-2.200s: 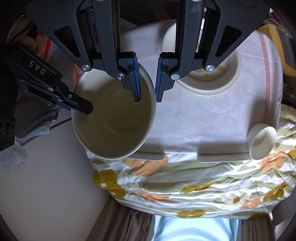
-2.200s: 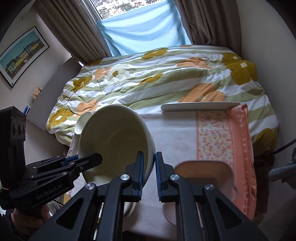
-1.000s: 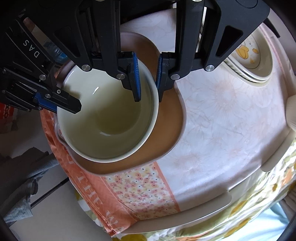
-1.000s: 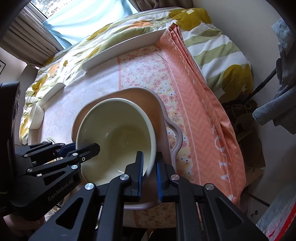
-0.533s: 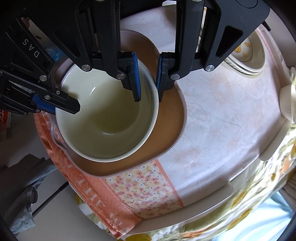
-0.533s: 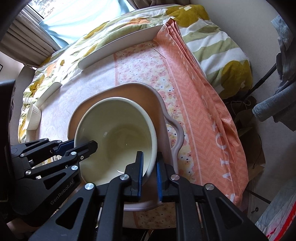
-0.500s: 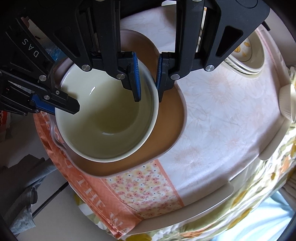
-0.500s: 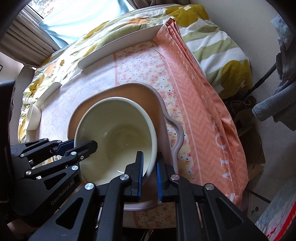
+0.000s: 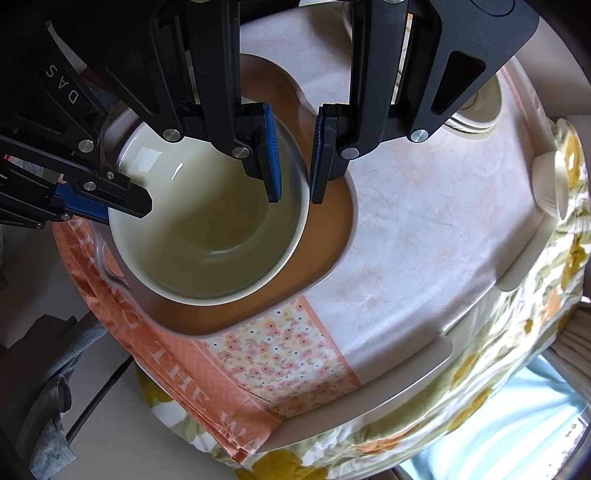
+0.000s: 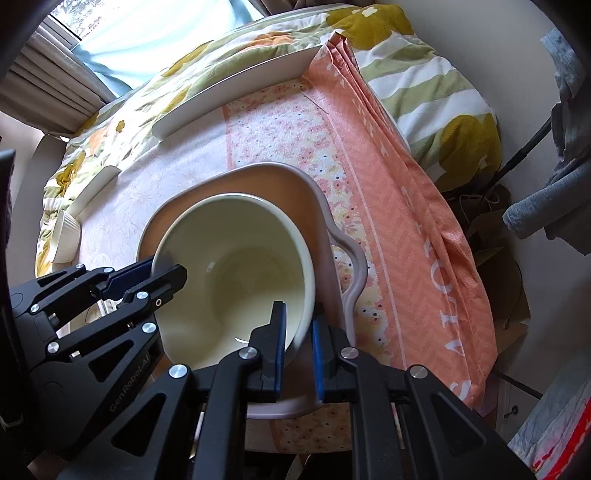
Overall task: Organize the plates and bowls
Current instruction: 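Lower the cream bowl into the pink basin and open both grippers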
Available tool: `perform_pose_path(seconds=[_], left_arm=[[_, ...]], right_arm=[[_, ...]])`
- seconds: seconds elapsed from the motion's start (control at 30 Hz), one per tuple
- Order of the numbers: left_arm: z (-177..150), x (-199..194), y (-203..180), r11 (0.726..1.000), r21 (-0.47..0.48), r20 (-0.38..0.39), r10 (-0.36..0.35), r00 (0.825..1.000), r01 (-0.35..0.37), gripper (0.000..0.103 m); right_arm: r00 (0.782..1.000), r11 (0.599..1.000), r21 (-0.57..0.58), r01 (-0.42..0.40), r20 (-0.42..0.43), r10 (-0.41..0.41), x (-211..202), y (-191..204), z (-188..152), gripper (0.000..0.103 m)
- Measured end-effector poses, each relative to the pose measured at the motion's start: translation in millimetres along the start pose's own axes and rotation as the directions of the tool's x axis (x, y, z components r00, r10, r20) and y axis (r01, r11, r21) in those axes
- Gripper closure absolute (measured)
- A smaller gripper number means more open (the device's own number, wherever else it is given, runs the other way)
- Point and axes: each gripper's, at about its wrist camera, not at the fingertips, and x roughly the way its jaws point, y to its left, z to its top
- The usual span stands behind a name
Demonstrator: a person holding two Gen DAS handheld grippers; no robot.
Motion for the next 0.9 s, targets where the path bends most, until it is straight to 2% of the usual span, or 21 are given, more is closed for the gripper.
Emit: perform_pose_path(seconds=[0.27, 0.43, 0.67, 0.73, 0.77, 0.8, 0.83, 0.87, 0.9], left_arm=[[-1, -3, 1, 1.0, -0.02, 0.006, -0.013, 1.0, 0.013, 0.089], [-3, -20, 3, 0.998, -0.053, 0.022, -0.03, 0.999, 0.031, 0.089], [-8, -70, 19, 0.985, -0.157, 0.121, -0.054, 0.991, 0.073, 0.089], [-14, -86, 29, 0.975, -0.205, 0.156, -0.056, 0.986, 0.088, 0.086], [-19, -94, 36, 0.968, -0.234, 0.174, -0.053, 0.983, 0.094, 0.076], [-24, -102, 44, 0.959, -0.268, 0.193, -0.041, 0.98, 0.093, 0.056], [-31, -110, 52, 0.949, -0.302, 0.21, -0.02, 0.977, 0.085, 0.041], [-39, -117, 61, 0.939, -0.336, 0.224, 0.006, 0.975, 0.071, 0.015], [-46, -124, 70, 0.927, -0.371, 0.236, 0.038, 0.971, 0.054, 0.008]], right_arm=[[1.0, 1.0, 0.0, 0.0, 0.003, 0.0, -8, -2, -2, 0.091], [1.0, 1.0, -0.011, 0.005, 0.026, -0.005, -26, -2, -3, 0.091], [0.994, 0.996, -0.086, -0.029, 0.102, 0.038, -65, 4, -2, 0.091], [0.991, 0.99, -0.132, -0.043, 0.117, 0.059, -75, 12, 2, 0.091], [0.99, 0.986, -0.158, -0.055, 0.123, 0.075, -79, 16, 4, 0.091], [0.988, 0.98, -0.188, -0.069, 0.125, 0.093, -82, 21, 7, 0.091], [0.986, 0.972, -0.221, -0.081, 0.125, 0.111, -85, 27, 9, 0.091], [0.984, 0.96, -0.263, -0.097, 0.117, 0.132, -86, 36, 12, 0.088], [0.983, 0.947, -0.301, -0.111, 0.109, 0.15, -86, 43, 14, 0.072]])
